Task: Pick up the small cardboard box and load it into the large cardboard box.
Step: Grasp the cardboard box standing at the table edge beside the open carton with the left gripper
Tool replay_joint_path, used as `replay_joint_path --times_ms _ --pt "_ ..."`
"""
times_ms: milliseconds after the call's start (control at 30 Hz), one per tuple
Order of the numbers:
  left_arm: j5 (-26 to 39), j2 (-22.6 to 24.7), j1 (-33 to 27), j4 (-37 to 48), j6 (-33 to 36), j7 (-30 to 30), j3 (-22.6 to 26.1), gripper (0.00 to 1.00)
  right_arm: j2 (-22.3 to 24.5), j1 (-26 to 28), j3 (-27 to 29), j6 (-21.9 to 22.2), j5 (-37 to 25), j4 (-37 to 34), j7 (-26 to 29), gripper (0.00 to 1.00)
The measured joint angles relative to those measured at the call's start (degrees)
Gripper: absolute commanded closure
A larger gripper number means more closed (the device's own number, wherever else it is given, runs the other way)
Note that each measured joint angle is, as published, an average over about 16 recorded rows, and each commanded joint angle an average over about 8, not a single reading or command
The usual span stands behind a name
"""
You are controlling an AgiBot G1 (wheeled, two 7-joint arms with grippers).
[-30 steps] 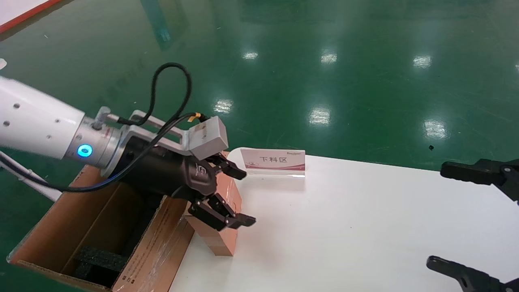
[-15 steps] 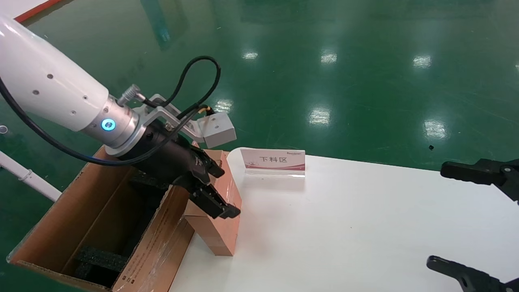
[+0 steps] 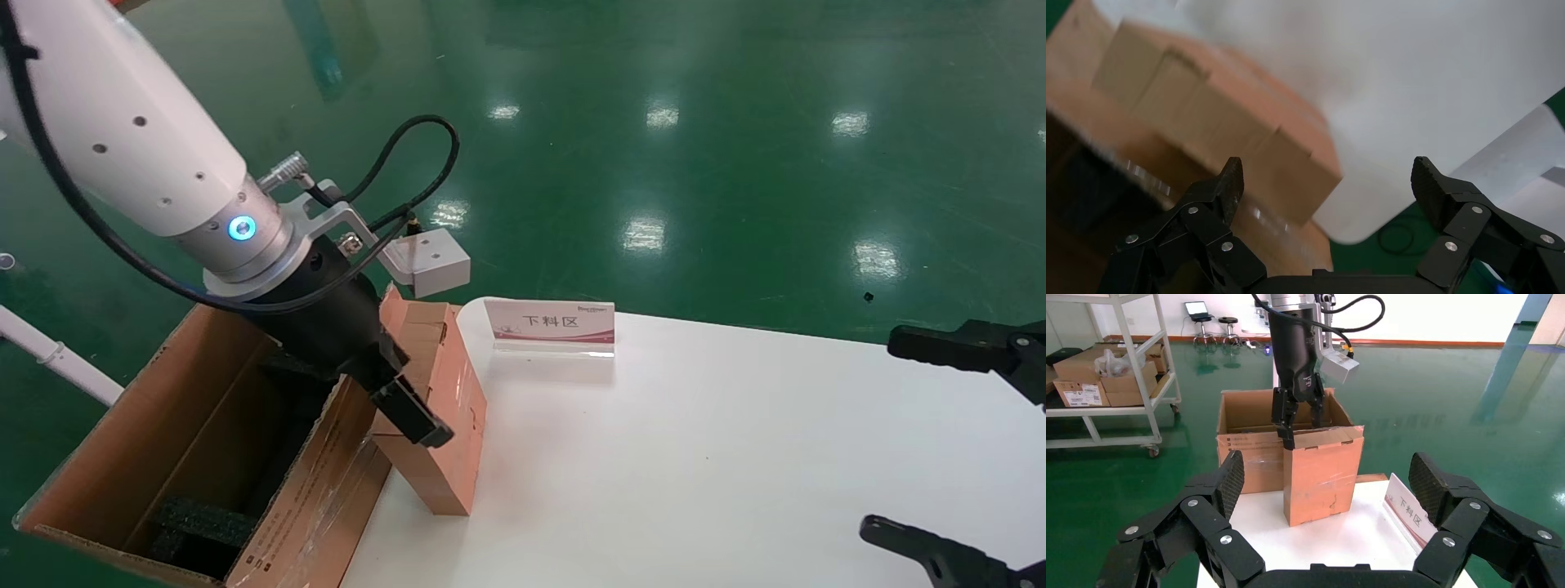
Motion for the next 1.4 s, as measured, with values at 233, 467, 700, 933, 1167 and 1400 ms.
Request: replay_joint_path --times_ms 233,467,700,933,1167,1400 --pt "-0.73 4.03 -5.01 0.09 -0.56 -7.74 11.24 0.0 0.01 0.01 -0.03 0.01 0.02 0.0 -0.01 0.0" --pt "-1.56 6.45 -7.1 0.14 -1.9 -13.78 18.25 0.0 0.02 0.01 -0.06 0.02 0.04 0.0 -0.03 0.0" --pt "-2.47 6.48 -7.57 0.13 -4.0 -16.87 20.72 0.0 0.03 0.02 -0.08 0.04 0.06 0.0 -0.04 0.0" --pt "-2.61 5.19 -7.05 0.05 -7.16 -17.4 20.84 0.0 0.05 0.02 -0.11 0.05 0.08 0.0 -0.06 0.0" --pt "-1.21 4.31 -5.72 -0.06 -10.82 -17.41 20.82 0.0 0.06 0.03 -0.14 0.06 0.1 0.0 -0.07 0.0" --pt "0.14 4.04 -4.4 -0.14 -13.1 -17.89 21.12 0.0 0.07 0.04 -0.17 0.07 0.11 0.0 -0.08 0.0"
